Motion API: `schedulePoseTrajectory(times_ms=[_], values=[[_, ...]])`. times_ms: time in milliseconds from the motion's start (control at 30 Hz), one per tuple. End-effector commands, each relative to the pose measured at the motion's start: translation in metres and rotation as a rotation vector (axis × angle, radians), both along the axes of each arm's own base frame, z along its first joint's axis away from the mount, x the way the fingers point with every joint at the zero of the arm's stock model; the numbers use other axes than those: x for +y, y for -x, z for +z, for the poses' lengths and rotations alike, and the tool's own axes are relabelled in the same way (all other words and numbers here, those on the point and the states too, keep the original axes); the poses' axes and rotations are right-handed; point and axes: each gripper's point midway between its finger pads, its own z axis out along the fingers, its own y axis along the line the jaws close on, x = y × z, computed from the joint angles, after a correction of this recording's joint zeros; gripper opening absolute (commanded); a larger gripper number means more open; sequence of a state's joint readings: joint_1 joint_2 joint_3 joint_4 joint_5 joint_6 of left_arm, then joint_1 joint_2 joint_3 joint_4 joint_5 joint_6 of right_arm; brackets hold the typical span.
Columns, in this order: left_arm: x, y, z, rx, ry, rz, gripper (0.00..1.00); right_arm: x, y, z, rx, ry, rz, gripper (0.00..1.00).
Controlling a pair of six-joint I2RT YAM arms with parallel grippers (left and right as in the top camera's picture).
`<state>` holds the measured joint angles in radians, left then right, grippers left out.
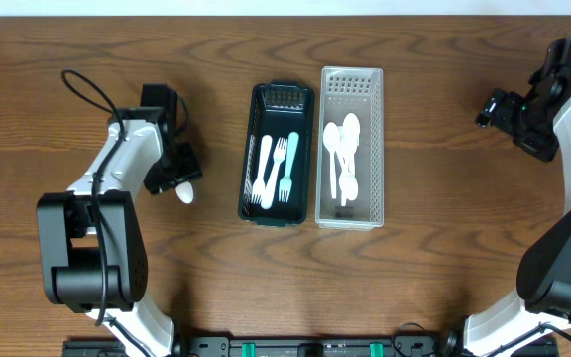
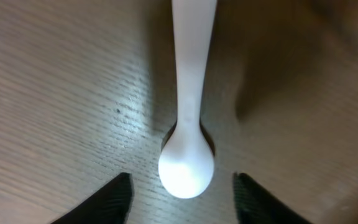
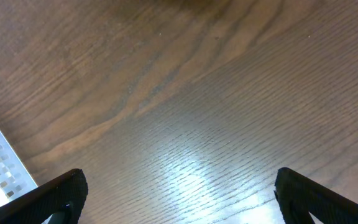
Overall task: Pack container
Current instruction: 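Reach the left gripper to the white spoon and grasp its handle, then carry the white spoon into the black tray and release it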
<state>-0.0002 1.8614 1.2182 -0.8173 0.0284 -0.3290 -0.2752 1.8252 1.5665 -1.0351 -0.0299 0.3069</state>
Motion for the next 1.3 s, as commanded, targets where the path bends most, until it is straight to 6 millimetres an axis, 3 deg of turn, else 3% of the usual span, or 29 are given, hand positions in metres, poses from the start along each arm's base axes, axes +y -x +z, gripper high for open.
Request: schedulePoseTrajectory(times_ms=[0, 367, 833, 933, 1100, 1267], values=[[-0.002, 0.016, -0.013, 0.052, 0.017, -0.007, 0.65, 0.002, 0.000, -0.002, 0.001, -0.009, -0.009, 0.99], [-0.003, 0.024, -0.027, 0.057, 0.017, -0.043, 0.64, 0.002, -0.002, -0.001, -0.005, -0.007, -0.008, 0.99], [-0.003, 0.018, -0.030, 0.031, 0.016, -0.067, 0.27, 0.002, -0.002, -0.001, -0.005, -0.007, -0.009, 0.99], [-0.003, 0.016, -0.027, 0.022, 0.015, -0.068, 0.26, 0.002, -0.002, -0.001, -0.005, -0.007, -0.009, 0.99], [-0.003, 0.005, -0.002, -0.029, 0.013, -0.071, 0.25, 0.002, -0.002, -0.001, -0.006, -0.007, -0.009, 0.99], [-0.003, -0.012, 0.055, -0.157, 0.009, -0.071, 0.25, 0.002, -0.002, -0.001, -0.006, -0.007, -0.009, 0.99]])
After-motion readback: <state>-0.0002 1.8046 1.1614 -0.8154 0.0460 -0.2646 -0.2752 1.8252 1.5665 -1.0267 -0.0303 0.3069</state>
